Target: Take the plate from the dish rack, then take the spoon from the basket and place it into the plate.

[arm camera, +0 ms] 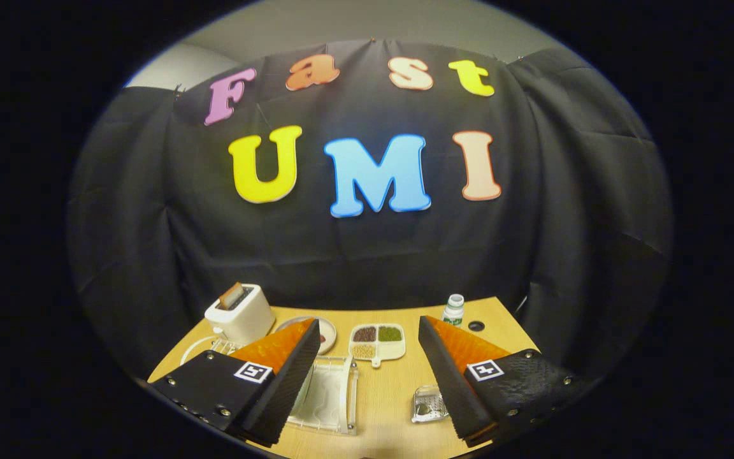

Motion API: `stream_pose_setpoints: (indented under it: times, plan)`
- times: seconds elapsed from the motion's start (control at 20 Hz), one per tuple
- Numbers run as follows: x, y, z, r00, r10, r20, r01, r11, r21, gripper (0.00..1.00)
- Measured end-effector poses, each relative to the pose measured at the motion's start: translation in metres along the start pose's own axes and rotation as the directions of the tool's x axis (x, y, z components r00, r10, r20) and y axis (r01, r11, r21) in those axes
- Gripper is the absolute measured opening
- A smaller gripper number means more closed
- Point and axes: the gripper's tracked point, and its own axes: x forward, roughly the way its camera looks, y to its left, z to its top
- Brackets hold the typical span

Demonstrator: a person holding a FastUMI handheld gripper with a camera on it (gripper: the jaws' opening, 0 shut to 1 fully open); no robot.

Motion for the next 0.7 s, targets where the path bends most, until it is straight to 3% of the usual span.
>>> stream_pose_setpoints:
  times: [0.35,0.7]
  plan:
    - [0.028,0.029,-0.026,0.976,0.029,-0.214,-0.013,0.997,0.075,0.96]
    - [0.045,0.051,-0.07,0.892,-0.009,-0.451,0.033,0.998,0.046,0.96]
